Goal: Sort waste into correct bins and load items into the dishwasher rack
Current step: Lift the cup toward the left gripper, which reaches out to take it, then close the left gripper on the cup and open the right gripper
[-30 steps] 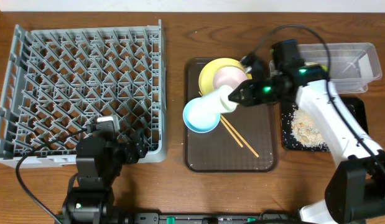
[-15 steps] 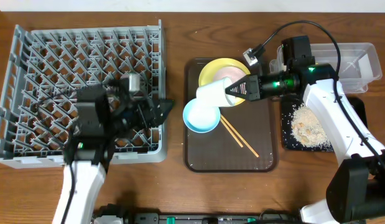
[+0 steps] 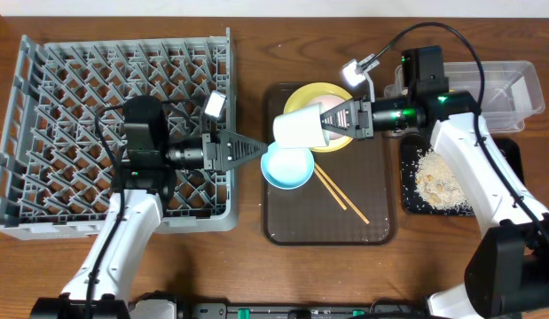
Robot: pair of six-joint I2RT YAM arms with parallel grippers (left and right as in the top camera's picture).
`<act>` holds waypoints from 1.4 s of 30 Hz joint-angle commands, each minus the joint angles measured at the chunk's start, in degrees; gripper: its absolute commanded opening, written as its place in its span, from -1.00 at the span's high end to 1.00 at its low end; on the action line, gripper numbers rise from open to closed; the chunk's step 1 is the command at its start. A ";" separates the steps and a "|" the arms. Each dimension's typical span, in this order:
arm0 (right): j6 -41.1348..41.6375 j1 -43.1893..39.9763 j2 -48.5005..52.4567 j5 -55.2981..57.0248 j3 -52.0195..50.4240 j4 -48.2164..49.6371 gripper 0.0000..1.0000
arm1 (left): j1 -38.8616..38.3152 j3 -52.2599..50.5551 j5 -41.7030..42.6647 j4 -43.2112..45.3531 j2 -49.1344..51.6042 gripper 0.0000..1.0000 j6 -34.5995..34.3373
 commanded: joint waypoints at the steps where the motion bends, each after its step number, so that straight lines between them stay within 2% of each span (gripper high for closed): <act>1: -0.42 1.60 -0.74 -2.75 0.57 0.61 0.98 | -2.19 0.85 2.60 3.74 -0.22 -0.72 -5.20; 6: 0.87 3.58 -0.74 -3.39 0.57 2.93 0.98 | -4.48 0.85 -0.63 9.01 -0.22 -0.72 -9.66; 18: 2.97 7.32 -0.74 -3.78 0.57 4.66 0.98 | -4.96 0.85 -4.61 9.68 -0.22 -0.71 -10.01; 24: 2.99 7.67 -0.74 -3.28 0.57 5.29 0.98 | -4.96 0.85 -5.31 9.86 -0.22 -0.39 -10.01; 39: 2.97 8.09 -0.74 -2.03 0.55 5.09 0.95 | -4.96 0.85 -5.79 12.57 -0.22 -0.20 -9.97; 42: 2.95 8.55 -0.74 -1.73 0.55 5.11 0.85 | -4.96 0.85 -6.32 13.42 -0.22 -0.11 -8.90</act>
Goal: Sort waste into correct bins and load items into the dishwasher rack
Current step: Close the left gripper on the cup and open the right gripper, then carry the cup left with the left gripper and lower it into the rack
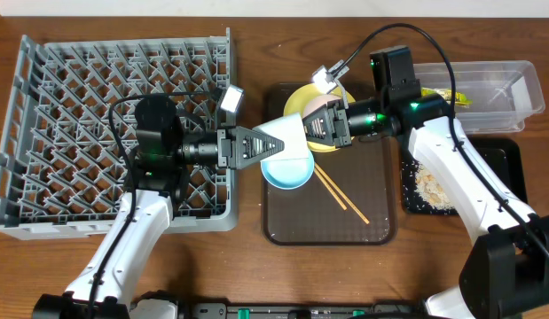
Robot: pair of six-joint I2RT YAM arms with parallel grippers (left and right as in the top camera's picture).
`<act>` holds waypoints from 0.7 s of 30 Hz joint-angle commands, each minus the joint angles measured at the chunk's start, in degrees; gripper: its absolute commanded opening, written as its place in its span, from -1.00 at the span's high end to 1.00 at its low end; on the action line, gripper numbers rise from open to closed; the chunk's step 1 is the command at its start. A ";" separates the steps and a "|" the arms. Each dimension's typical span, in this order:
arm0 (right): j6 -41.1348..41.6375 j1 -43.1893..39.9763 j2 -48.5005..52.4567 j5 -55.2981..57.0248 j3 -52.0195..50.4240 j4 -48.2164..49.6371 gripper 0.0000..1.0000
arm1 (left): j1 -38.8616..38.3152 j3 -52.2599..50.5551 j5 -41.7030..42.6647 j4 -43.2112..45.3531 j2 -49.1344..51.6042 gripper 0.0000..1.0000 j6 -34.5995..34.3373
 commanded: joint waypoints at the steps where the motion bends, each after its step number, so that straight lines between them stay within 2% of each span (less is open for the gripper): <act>1: -0.11 1.68 -0.74 0.63 0.55 -0.20 0.83 | -0.17 0.85 -2.58 1.05 -0.20 -0.06 1.46; 2: -0.13 1.86 -0.74 1.27 0.57 -0.26 0.75 | -0.17 0.85 -2.82 1.05 -0.17 0.00 1.90; 5: -0.11 2.05 -0.74 2.73 0.55 -0.28 0.21 | -0.17 0.85 -2.93 1.05 -0.17 0.11 4.11; 7: -0.09 2.01 -0.74 4.00 0.57 -0.33 -0.01 | -0.17 0.85 -2.93 1.05 -0.17 0.15 4.79; 12: -0.09 1.66 -0.74 10.56 0.55 -2.16 -0.23 | -0.15 0.85 -3.67 0.98 -0.17 0.31 8.59; 17: -0.15 0.00 -0.74 21.20 0.57 -8.02 -0.33 | 0.70 0.83 -7.63 -1.77 -0.17 0.40 13.07; 21: -1.68 -2.54 -0.81 18.38 0.57 -9.53 -0.34 | 2.16 0.83 -11.76 -8.24 -0.17 0.41 18.12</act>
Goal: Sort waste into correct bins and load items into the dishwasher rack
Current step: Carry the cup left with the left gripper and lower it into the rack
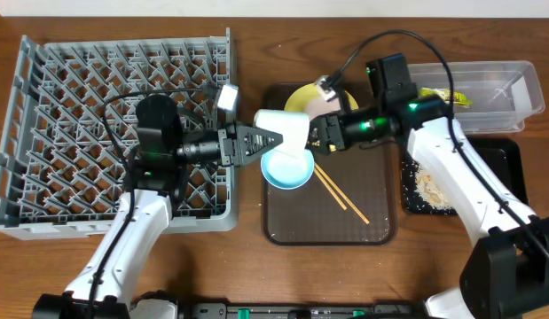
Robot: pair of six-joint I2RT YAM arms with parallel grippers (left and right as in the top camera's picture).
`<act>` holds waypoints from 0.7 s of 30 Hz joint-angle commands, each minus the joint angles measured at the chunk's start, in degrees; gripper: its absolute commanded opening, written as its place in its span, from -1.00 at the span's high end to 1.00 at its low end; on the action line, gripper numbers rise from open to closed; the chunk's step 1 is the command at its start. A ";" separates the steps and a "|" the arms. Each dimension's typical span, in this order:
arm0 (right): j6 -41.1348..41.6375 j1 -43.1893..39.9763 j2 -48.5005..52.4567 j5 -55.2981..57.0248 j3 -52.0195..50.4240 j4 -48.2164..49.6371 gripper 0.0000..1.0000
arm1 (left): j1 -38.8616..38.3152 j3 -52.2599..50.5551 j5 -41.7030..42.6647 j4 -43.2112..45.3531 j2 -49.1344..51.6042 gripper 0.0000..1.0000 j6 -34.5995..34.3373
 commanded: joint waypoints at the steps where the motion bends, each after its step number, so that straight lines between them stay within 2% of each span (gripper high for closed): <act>1: -1.68 -2.75 -0.44 -0.20 0.31 -0.17 -0.34 | 1.33 0.83 -5.16 -4.04 -0.28 0.41 7.45; 5: -1.68 -5.79 -0.44 -3.72 0.31 -0.35 -0.31 | 1.46 0.83 -8.76 -8.92 -0.31 0.41 12.55; 10: -2.97 -8.98 -0.44 -2.69 0.31 -1.97 -0.29 | 2.05 0.83 -13.46 -9.77 -0.52 0.43 15.52; 16: -4.31 -12.37 -0.44 10.54 0.33 -7.85 -0.26 | 5.33 1.68 -24.17 -18.03 -2.62 0.43 21.57; 21: -6.01 -12.90 -0.44 21.88 0.39 -13.88 -0.25 | 8.09 6.21 -37.13 -33.48 -4.96 0.43 29.27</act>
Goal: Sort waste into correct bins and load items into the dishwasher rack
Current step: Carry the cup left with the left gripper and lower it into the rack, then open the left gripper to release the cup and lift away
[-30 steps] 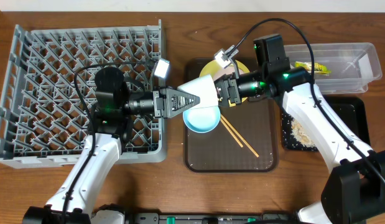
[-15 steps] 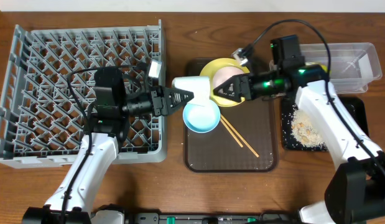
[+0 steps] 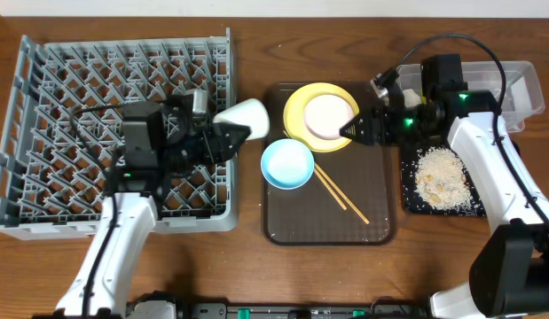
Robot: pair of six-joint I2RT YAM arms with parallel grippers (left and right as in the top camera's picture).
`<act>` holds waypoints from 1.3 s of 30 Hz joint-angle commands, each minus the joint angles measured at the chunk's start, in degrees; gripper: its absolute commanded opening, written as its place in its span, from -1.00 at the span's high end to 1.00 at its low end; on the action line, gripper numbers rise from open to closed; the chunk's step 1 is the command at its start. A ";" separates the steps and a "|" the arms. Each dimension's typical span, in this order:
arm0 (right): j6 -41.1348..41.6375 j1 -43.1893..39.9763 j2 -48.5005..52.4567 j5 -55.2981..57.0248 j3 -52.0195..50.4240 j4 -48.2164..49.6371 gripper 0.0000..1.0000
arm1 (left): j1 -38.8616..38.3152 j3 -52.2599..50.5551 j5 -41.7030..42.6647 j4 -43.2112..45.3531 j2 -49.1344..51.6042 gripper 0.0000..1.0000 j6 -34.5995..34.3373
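My left gripper (image 3: 230,133) is shut on a white cup (image 3: 246,114), holding it on its side over the right edge of the grey dishwasher rack (image 3: 43,89). My right gripper (image 3: 347,130) hovers open and empty at the right rim of the yellow plate (image 3: 296,106), which carries a pink dish (image 3: 325,115). A blue bowl (image 3: 286,164) and a pair of chopsticks (image 3: 341,195) lie on the brown tray (image 3: 327,230).
A black tray (image 3: 411,199) with a heap of food crumbs (image 3: 441,175) lies at the right. Behind it stands a clear plastic bin (image 3: 509,84). The rack fills the left half of the table.
Both grippers were on the cup above the blue bowl. The right gripper has let go and drawn back right. The left gripper now has the cup at the rack's edge.
First my right gripper held the white cup over the yellow plate while the left waited beside the blue bowl. Later the two met over the bowl with the cup between them. Now the cup is in the left gripper alone, at the rack.
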 commanded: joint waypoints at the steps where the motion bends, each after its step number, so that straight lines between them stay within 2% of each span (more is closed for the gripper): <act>1: -3.43 -0.33 -0.44 9.90 0.39 -2.40 -0.25 | 1.79 5.62 -13.77 -7.45 -2.32 0.43 8.74; 4: -4.52 -0.17 -0.44 14.43 0.39 -5.22 -0.25 | 2.93 10.25 -24.94 -17.97 -2.60 0.43 12.85; 7: -5.11 -0.11 -0.44 18.86 0.39 -7.23 -0.23 | 4.20 13.86 -35.93 -25.59 -2.58 0.43 14.19; 10: -5.95 0.28 -0.44 20.98 0.39 -8.09 -0.20 | 5.55 14.88 -41.88 -28.96 -2.58 0.43 14.14; 14: -5.92 0.87 -0.59 23.26 0.39 -8.13 0.03 | 6.54 14.86 -48.26 -36.30 -2.10 0.44 12.98; 22: -5.92 0.94 -2.84 23.47 0.39 -7.56 0.63 | 6.54 14.34 -49.05 -42.01 0.92 0.44 12.83; 25: -5.92 0.94 -4.42 23.50 0.39 -7.56 0.79 | 6.54 14.27 -49.68 -42.01 2.29 0.44 12.83; 39: -5.20 0.94 -7.93 26.03 0.39 -7.58 0.79 | 6.54 14.27 -50.27 -46.03 6.51 0.43 10.21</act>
